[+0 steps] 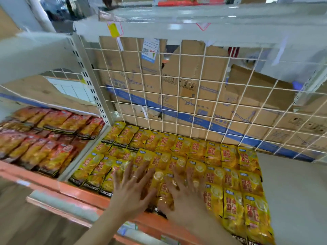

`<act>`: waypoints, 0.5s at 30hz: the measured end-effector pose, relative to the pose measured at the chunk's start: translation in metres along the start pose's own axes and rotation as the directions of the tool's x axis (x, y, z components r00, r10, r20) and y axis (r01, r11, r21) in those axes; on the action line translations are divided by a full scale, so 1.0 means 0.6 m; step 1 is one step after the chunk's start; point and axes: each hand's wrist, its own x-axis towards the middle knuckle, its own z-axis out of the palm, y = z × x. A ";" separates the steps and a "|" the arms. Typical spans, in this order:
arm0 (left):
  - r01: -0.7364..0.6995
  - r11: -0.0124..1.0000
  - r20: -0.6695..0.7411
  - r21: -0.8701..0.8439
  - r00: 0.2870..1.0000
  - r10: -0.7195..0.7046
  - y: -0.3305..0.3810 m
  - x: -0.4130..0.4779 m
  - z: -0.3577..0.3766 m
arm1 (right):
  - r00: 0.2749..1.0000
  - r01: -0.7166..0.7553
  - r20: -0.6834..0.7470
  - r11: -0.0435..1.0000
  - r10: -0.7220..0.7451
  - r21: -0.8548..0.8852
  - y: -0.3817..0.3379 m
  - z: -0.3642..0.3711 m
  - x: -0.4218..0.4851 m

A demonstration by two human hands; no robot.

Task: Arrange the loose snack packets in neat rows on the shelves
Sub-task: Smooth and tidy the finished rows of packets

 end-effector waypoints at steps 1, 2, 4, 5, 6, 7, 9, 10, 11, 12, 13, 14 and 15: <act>0.003 1.000 0.003 -0.001 1.000 -0.003 -0.001 0.001 0.001 | 1.000 -0.014 -0.027 1.000 0.013 -0.026 -0.006 0.007 0.004; 0.007 1.000 0.010 -0.002 1.000 -0.007 -0.003 0.003 0.005 | 0.997 -0.030 -0.065 0.999 0.028 -0.037 -0.007 0.020 0.009; 0.003 1.000 0.025 -0.012 1.000 -0.003 -0.004 0.002 0.009 | 0.998 -0.051 -0.050 0.998 0.049 -0.043 -0.009 0.018 0.004; -0.005 1.000 0.018 -0.019 1.000 0.005 -0.005 0.001 0.006 | 0.997 -0.061 -0.039 0.997 0.059 -0.039 -0.013 0.008 0.000; -0.013 1.000 0.015 -0.027 1.000 0.013 -0.008 0.001 0.006 | 0.997 -0.068 -0.029 0.998 0.068 -0.006 -0.016 0.000 -0.001; -0.022 0.999 0.028 -0.030 0.999 0.023 -0.010 0.000 0.001 | 0.997 -0.080 -0.009 0.996 0.081 0.042 -0.023 -0.013 -0.004; -0.015 0.999 0.012 -0.037 1.000 0.016 -0.015 -0.002 -0.019 | 0.994 -0.091 -0.061 0.993 0.096 0.075 -0.034 -0.031 -0.002; -0.004 0.999 -0.004 -0.042 1.000 0.004 -0.020 -0.004 -0.029 | 0.990 -0.100 -0.089 0.992 0.107 0.082 -0.042 -0.036 0.001; 0.000 0.998 -0.016 -0.058 1.000 -0.001 -0.028 -0.007 -0.039 | 0.987 -0.097 -0.122 0.992 0.107 0.081 -0.054 -0.044 0.002; -0.006 0.996 -0.014 -0.092 1.000 0.004 -0.039 -0.013 -0.050 | 0.982 -0.096 -0.156 0.991 0.110 0.094 -0.071 -0.057 0.002; -0.022 0.992 -0.044 -0.123 0.999 0.017 -0.050 -0.021 -0.066 | 0.976 -0.096 -0.185 0.989 0.116 0.114 -0.090 -0.064 0.000; -0.046 0.990 -0.088 -0.133 0.996 0.034 -0.064 -0.030 -0.083 | 0.970 -0.085 -0.217 0.988 0.111 0.125 -0.108 -0.077 -0.003; -0.072 0.989 -0.120 -0.127 0.991 0.057 -0.080 -0.038 -0.101 | 0.964 -0.069 -0.247 0.989 0.101 0.134 -0.125 -0.084 -0.005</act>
